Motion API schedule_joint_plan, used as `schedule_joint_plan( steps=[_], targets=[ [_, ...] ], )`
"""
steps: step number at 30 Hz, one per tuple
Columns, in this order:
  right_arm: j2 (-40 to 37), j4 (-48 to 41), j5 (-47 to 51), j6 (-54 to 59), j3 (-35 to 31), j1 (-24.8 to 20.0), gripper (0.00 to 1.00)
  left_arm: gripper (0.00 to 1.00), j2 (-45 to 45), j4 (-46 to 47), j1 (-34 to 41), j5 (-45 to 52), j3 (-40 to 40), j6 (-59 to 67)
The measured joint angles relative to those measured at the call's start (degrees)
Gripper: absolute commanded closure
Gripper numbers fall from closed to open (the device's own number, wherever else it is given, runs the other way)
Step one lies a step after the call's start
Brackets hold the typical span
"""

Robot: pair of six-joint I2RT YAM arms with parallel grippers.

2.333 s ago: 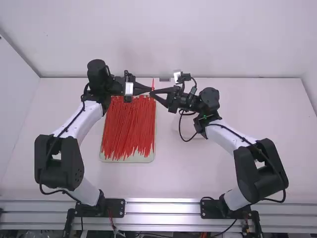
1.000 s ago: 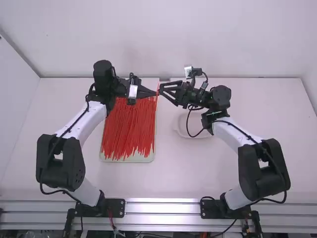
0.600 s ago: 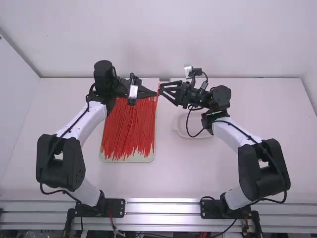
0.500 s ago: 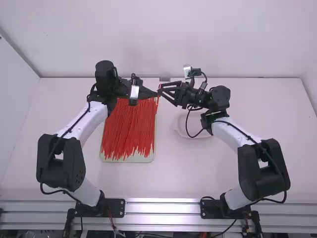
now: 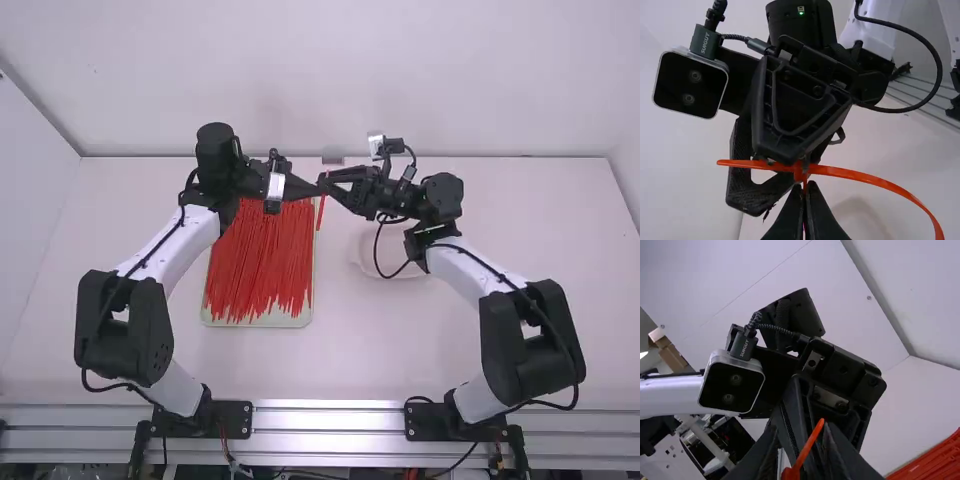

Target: Fasten the cable tie

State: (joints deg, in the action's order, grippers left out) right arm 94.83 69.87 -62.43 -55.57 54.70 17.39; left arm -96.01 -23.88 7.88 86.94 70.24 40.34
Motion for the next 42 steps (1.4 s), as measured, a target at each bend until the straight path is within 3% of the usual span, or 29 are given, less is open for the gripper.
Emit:
schedule_joint_plan(
  steps=[6,10,28,42],
  targets=[
    [0.00,0.04,-0.04,0.04,0.00,0.02,0.80,0.98,0.02,0.35,-0.81,0.02,0.00,0.02],
    [0.00,0.04,-0.09,-0.02,0.00,0.00,1.00,0.98,0.02,0.98,-0.94,-0.02,0.00,0.02],
    [0.00,-0.04,-0.11,0.00,0.00,-0.20,1.00,0.98,0.00,0.90,-1.03,-0.63,-0.28,0.09],
    [1.20,0.66,-2.21,-0.20,-0.02,-0.20,1.00,0.98,0.48,0.20,-0.85,-1.77,-6.62,1.11]
  ],
)
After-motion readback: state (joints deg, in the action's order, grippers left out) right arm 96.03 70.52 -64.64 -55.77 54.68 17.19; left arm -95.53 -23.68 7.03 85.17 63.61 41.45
